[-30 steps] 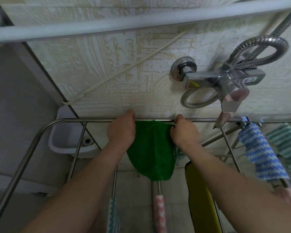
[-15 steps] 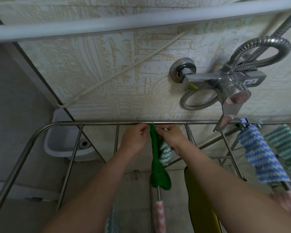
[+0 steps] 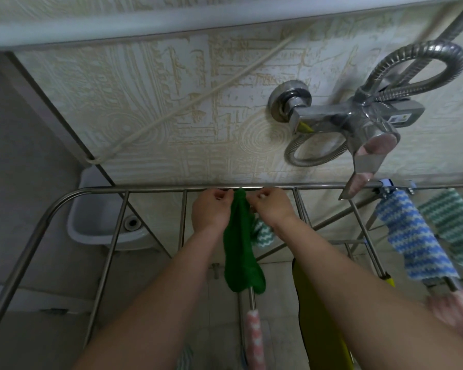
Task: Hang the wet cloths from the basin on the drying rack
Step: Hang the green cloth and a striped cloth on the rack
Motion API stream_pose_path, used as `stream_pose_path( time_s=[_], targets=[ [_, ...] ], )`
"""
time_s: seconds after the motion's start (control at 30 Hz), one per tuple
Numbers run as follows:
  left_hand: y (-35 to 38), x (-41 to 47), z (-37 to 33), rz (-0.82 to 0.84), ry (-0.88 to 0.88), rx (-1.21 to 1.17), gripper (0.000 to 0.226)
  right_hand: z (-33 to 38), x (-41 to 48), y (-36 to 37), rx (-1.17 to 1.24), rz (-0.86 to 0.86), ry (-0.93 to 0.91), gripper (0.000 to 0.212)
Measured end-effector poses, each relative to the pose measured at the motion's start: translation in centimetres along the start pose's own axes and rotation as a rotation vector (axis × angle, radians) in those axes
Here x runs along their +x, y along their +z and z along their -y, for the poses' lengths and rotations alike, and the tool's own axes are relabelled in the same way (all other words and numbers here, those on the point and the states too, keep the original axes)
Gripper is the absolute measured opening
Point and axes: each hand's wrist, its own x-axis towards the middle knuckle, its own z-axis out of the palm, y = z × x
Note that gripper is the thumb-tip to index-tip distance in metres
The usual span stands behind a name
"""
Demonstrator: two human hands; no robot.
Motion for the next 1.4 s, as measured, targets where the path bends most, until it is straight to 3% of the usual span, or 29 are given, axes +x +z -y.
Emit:
stream_pose_path(
  time_s=[0.07, 0.17, 0.23, 0.33, 0.47, 0.63, 0.77, 0.87, 1.07, 1.23, 1.4],
  targets=[
    [-1.2, -0.9, 0.2, 0.081, 0.015, 0.065, 0.012, 0.3, -1.5, -1.6, -0.132, 0.098, -0.056, 0.011],
    [-3.4, -4.5, 0.7, 0.422, 0.074, 0.306, 0.021, 0.2, -5.4, -3.8, -0.391, 0.309, -0.117, 0.008],
    [-4.1, -7.2, 1.8, 0.566, 0.073, 0.354, 0.025, -1.0, -7.9, -4.1, -0.558, 0.410, -0.142, 0.008],
    [-4.2, -10.0, 3.4, 0.573, 0.111, 0.388, 0.032, -3.3, -10.6, -3.5, -0.757, 0.454, -0.186, 0.019],
    [-3.8, -11.9, 4.3, 0.398, 0.212, 0.441, 0.034, -4.8, -12.6, -2.6, -0.864, 0.270, -0.400, 0.024],
    [-3.6, -12.9, 4.2, 0.270, 0.378, 0.526, 0.007, -5.5, -13.7, -1.7, -0.794, 0.134, -0.496, 0.022],
    [-4.4, -13.6, 3.9, 0.027, 0.700, 0.579, 0.012, -5.6, -14.7, -2.2, -0.594, -0.076, -0.502, 0.011],
    [-4.8, -14.7, 3.9, 0.019, 0.878, 0.610, 0.015, -6.5, -15.6, -2.2, -0.626, -0.103, -0.491, 0.011],
    [-4.8, -14.4, 5.6, 0.184, 0.814, 0.646, 0.018, -6.6, -14.5, -3.3, -0.793, 0.175, -0.253, 0.020],
    [-4.8, -14.0, 5.9, 0.300, 0.790, 0.579, 0.006, -3.7, -11.3, -3.9, -0.434, 0.139, -0.167, 0.015],
    [-4.8, -13.1, 5.7, 0.365, 0.787, 0.587, 0.020, 0.6, -4.9, -3.1, -0.239, 0.104, -0.099, 0.016]
  ],
)
